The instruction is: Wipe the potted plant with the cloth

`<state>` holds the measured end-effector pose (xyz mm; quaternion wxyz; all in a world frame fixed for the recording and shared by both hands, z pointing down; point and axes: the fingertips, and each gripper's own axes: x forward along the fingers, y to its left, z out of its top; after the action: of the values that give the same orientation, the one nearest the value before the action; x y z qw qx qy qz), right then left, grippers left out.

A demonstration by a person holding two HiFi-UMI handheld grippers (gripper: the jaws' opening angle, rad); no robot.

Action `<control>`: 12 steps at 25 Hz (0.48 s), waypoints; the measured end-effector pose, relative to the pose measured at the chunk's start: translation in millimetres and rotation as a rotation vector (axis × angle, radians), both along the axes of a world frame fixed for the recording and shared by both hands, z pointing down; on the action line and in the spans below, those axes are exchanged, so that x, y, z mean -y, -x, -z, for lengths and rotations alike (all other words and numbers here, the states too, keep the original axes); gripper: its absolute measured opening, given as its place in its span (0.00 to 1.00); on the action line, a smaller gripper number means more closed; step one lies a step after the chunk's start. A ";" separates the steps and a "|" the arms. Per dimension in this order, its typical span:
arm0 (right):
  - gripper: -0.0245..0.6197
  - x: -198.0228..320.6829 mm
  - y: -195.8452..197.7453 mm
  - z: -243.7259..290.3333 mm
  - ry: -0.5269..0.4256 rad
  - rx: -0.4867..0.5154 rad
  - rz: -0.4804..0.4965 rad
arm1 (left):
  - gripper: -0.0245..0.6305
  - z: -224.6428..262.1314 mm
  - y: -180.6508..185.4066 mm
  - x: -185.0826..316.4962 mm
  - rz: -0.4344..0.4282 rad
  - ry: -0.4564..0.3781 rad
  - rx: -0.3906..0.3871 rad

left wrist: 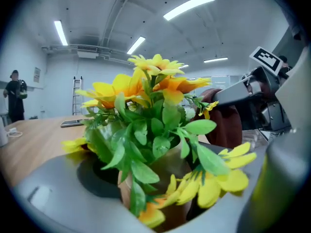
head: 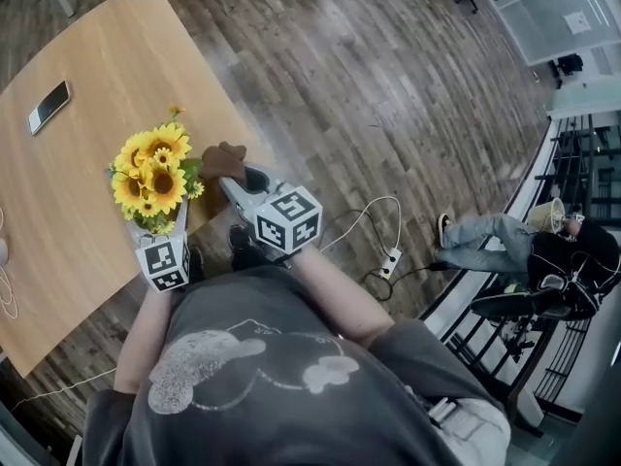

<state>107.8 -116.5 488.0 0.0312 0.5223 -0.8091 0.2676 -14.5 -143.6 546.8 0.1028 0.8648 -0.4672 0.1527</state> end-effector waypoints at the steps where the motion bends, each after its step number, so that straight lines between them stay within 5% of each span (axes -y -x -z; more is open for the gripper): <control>1: 0.13 8.2 4.5 -0.7 -0.008 0.000 0.033 | 0.72 0.0 0.0 -0.2 0.005 -0.002 0.001; 12: 0.13 92.4 35.1 -34.0 0.016 0.010 0.275 | 0.72 -3.1 -2.8 -0.9 0.045 -0.008 -0.006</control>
<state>72.7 -208.9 522.1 0.0678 0.4048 -0.8711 0.2697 -11.7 -142.7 549.8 0.1042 0.8549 -0.4869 0.1458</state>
